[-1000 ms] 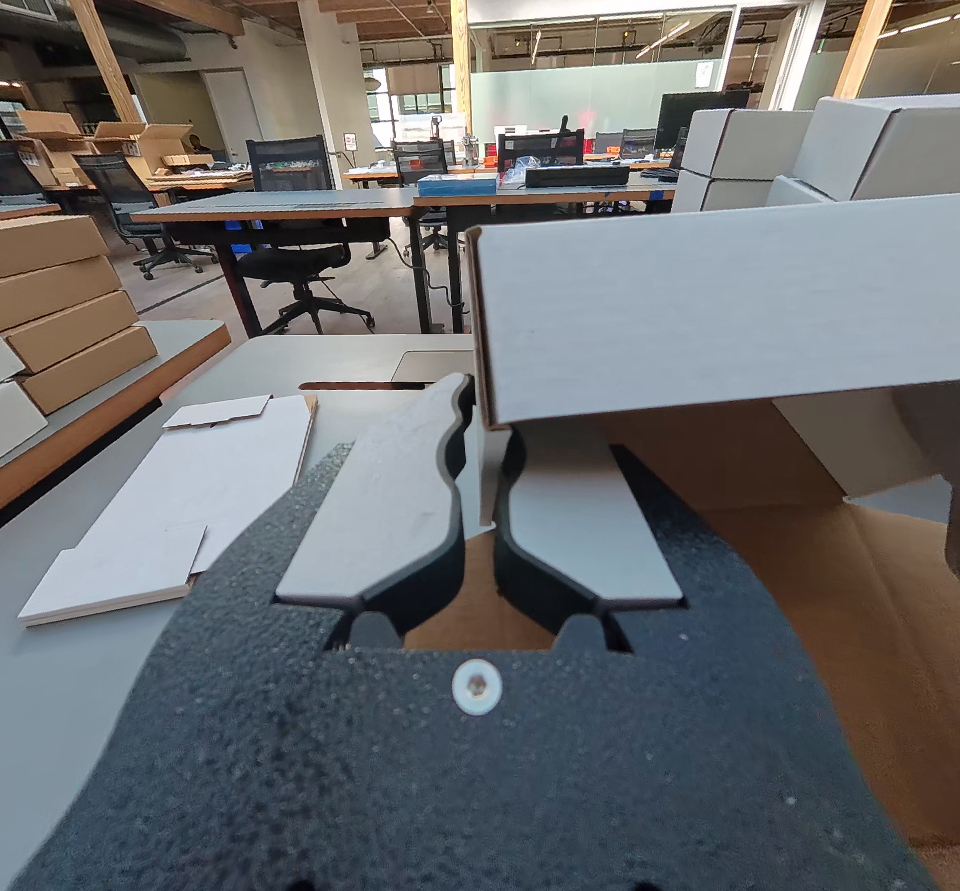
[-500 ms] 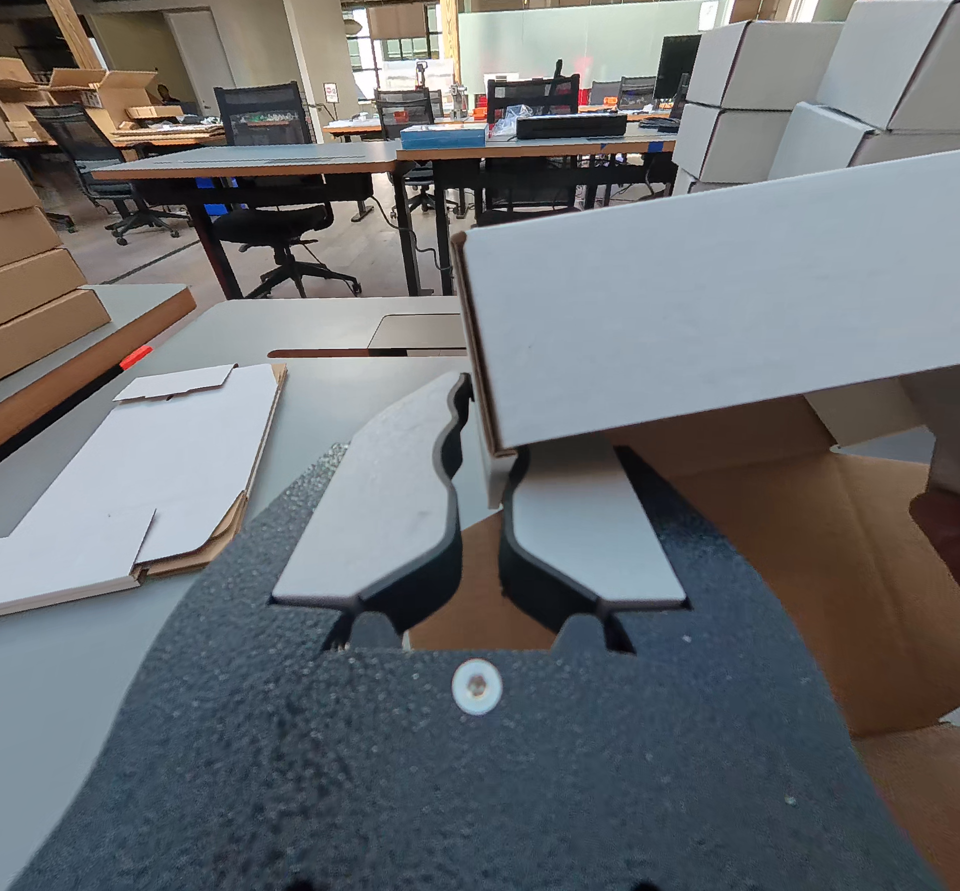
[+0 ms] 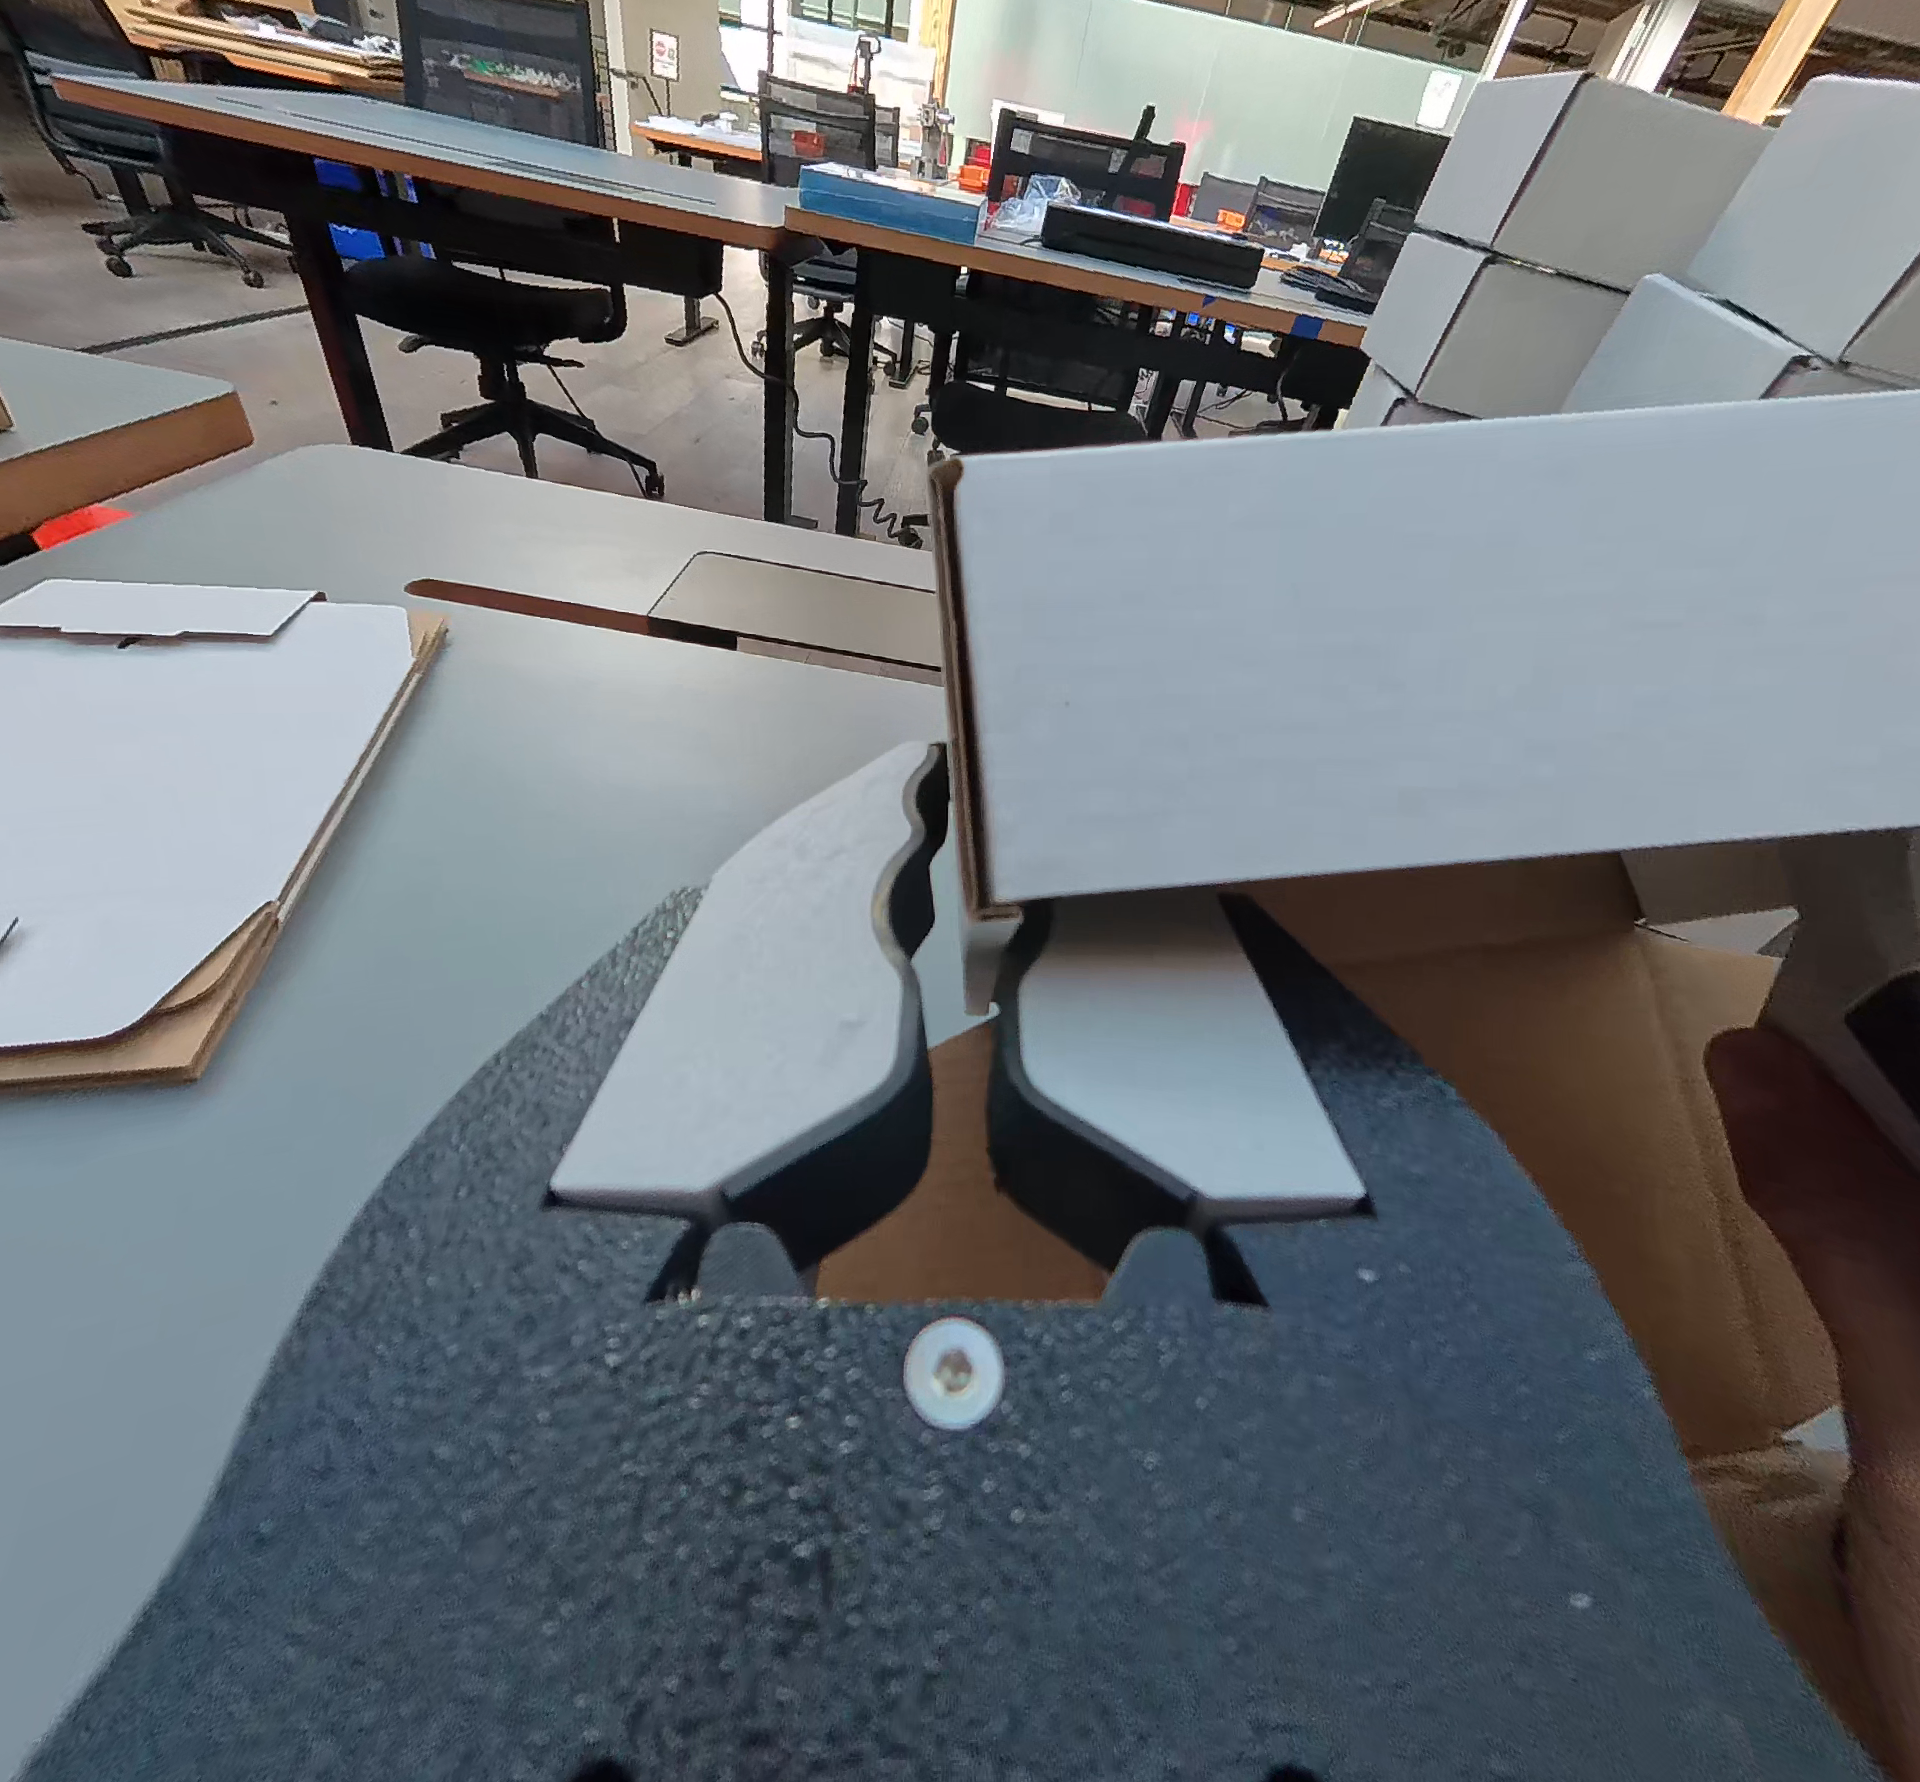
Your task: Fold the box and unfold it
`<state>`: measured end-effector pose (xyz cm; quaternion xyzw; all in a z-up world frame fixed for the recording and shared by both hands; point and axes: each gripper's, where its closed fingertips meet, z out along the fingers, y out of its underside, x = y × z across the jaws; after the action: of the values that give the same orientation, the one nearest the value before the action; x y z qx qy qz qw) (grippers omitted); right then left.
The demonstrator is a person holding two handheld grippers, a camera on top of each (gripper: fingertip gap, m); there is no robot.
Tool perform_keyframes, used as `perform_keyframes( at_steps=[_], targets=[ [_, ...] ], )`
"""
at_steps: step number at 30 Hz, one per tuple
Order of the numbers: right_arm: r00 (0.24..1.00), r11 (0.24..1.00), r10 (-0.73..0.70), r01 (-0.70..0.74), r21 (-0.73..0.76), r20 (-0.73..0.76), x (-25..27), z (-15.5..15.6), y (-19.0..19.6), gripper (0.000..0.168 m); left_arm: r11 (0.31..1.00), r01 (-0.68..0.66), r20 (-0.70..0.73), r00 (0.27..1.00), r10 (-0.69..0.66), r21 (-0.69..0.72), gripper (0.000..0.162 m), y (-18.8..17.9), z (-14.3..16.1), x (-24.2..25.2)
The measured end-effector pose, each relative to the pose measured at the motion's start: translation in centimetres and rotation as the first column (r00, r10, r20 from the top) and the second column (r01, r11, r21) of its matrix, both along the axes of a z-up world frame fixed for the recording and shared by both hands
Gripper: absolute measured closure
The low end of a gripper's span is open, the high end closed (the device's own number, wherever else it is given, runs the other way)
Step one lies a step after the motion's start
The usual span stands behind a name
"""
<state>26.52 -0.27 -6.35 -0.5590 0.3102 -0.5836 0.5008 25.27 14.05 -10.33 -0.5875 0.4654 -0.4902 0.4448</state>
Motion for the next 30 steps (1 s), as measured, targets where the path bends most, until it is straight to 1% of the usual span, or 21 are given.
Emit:
perform_keyframes(
  at_steps=[4, 7, 11, 13, 14, 16, 17, 19, 22, 24, 26, 27, 28, 30],
  targets=[
    [1.0, 0.999, -0.016, 0.016, 0.036, -0.012, 0.6, -0.2, 0.0, 0.162, 1.0, -0.007, -0.019, 1.0, 0.007, -0.03, 0.158, -0.2, -0.7, 0.2],
    [0.999, 0.999, -0.001, 0.002, 0.035, -0.033, 0.6, -0.6, 0.2, 0.162, 1.0, -0.004, -0.028, 1.0, 0.004, -0.016, 0.158, 0.2, -0.8, 0.3],
    [0.995, 0.998, 0.064, -0.062, 0.033, -0.082, 0.4, -0.8, 0.7, 0.16, 1.0, 0.003, -0.04, 0.999, -0.002, 0.01, 0.156, 0.8, -0.5, 0.6],
    [0.995, 0.997, 0.07, -0.068, 0.034, -0.069, -0.2, -0.4, 0.8, 0.159, 1.0, 0.012, -0.039, 0.999, -0.012, 0.009, 0.158, 0.9, 0.0, 0.7],
    [0.993, 0.995, 0.086, -0.082, 0.051, -0.08, -0.6, -0.4, 0.9, 0.157, 1.0, 0.015, -0.041, 0.999, -0.014, 0.013, 0.159, 1.1, 0.2, 0.8],
    [0.991, 0.993, 0.118, -0.116, 0.036, -0.056, -1.9, 0.3, 1.3, 0.134, 0.999, 0.01, -0.054, 0.999, -0.007, 0.046, 0.156, 1.8, 0.5, 0.9],
    [0.99, 0.991, 0.133, -0.133, 0.005, -0.037, -2.8, 0.8, 1.3, 0.126, 0.998, 0.012, -0.057, 0.998, -0.009, 0.054, 0.156, 2.1, 0.7, 1.1],
    [0.98, 0.98, 0.196, -0.197, -0.011, -0.026, -4.3, 2.2, 1.1, 0.119, 0.997, 0.023, -0.062, 0.998, -0.018, 0.071, 0.157, 2.8, 1.3, 1.3],
    [0.954, 0.953, 0.298, -0.296, 0.071, -0.029, -6.0, 4.7, -0.7, 0.11, 0.984, 0.096, -0.085, 0.993, -0.084, 0.148, 0.156, 3.1, 2.9, 1.9],
    [0.935, 0.929, 0.352, -0.345, 0.131, -0.033, -6.8, 6.0, -2.4, 0.102, 0.954, 0.208, -0.136, 0.974, -0.181, 0.214, 0.156, 2.4, 4.0, 2.4],
    [0.924, 0.916, 0.38, -0.371, 0.153, -0.035, -7.4, 6.7, -4.1, 0.095, 0.901, 0.337, -0.205, 0.936, -0.288, 0.273, 0.156, 1.3, 5.2, 2.7],
    [0.92, 0.912, 0.39, -0.38, 0.156, -0.037, -7.7, 6.9, -4.8, 0.092, 0.856, 0.424, -0.244, 0.9, -0.361, 0.297, 0.156, 0.3, 5.8, 2.8],
    [0.919, 0.91, 0.394, -0.383, 0.16, -0.036, -7.9, 7.0, -5.5, 0.09, 0.804, 0.514, -0.309, 0.85, -0.427, 0.301, 0.156, -0.7, 5.9, 2.7],
    [0.918, 0.91, 0.395, -0.386, 0.153, -0.03, -8.3, 6.9, -6.7, 0.088, 0.684, 0.673, -0.471, 0.718, -0.512, 0.282, 0.156, -2.4, 5.7, 2.0]
  ],
)
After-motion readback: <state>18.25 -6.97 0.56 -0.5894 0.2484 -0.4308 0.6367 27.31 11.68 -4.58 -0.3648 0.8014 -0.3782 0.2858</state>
